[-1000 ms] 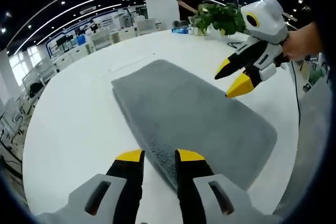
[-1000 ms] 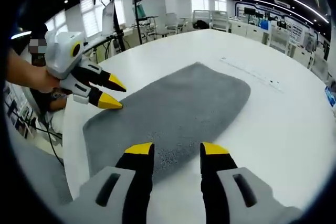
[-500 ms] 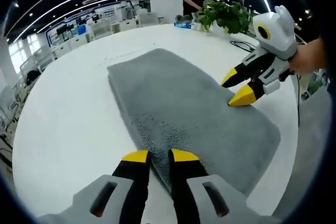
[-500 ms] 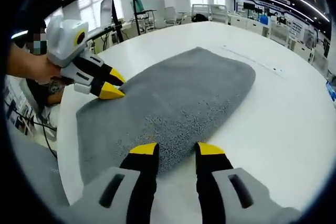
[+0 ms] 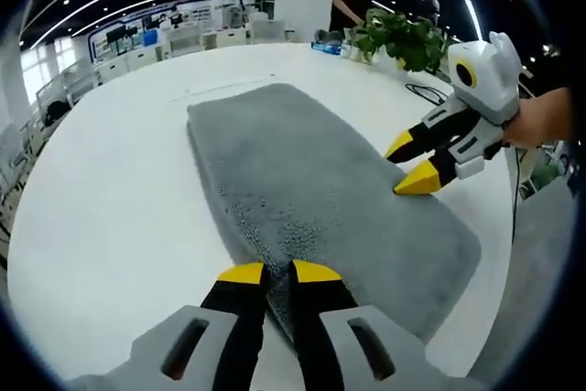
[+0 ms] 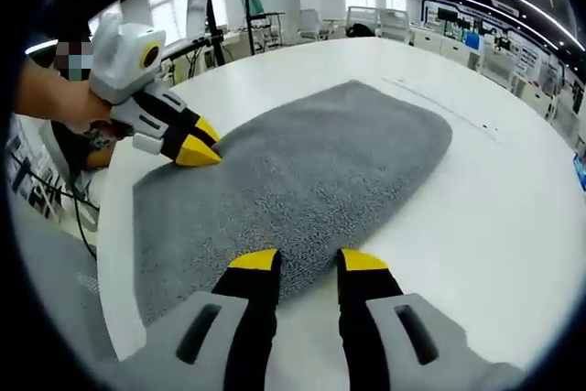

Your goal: Fold the towel on the table until its edges align and the towel forms a compact rectangular stack.

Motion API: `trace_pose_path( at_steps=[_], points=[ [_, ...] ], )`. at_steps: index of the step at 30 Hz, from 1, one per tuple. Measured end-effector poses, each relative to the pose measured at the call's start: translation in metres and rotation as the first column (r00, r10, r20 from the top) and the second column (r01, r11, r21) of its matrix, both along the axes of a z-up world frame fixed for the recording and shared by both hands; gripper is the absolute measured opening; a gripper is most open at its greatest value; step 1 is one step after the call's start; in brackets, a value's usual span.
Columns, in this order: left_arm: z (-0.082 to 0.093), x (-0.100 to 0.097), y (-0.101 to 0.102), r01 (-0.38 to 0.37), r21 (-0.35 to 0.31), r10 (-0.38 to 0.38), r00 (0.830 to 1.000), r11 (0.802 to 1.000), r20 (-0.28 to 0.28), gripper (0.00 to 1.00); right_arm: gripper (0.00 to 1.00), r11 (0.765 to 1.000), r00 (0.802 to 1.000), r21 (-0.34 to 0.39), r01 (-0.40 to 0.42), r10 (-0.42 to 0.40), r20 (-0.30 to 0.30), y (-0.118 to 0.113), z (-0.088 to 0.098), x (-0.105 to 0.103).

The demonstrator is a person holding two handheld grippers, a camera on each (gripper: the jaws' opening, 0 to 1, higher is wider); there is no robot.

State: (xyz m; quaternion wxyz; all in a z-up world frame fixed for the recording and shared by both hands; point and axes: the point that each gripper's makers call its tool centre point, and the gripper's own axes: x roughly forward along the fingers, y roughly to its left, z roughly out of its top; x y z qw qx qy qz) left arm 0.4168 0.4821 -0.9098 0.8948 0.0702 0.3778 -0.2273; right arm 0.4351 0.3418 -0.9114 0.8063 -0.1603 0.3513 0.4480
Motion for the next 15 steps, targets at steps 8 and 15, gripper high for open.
trace_pose_path(
  at_steps=[8,15],
  points=[
    [-0.001,-0.001,-0.018,0.015,-0.023,-0.015,1.0,1.0,0.008,0.1,0.23,1.0,1.0,-0.009,-0.007,0.007,0.002,-0.021,-0.003,0.003],
    [-0.001,-0.003,-0.04,0.036,-0.02,-0.036,0.999,0.999,0.013,0.1,0.23,1.0,1.0,-0.013,0.007,-0.007,0.004,-0.042,-0.003,-0.001]
  ],
)
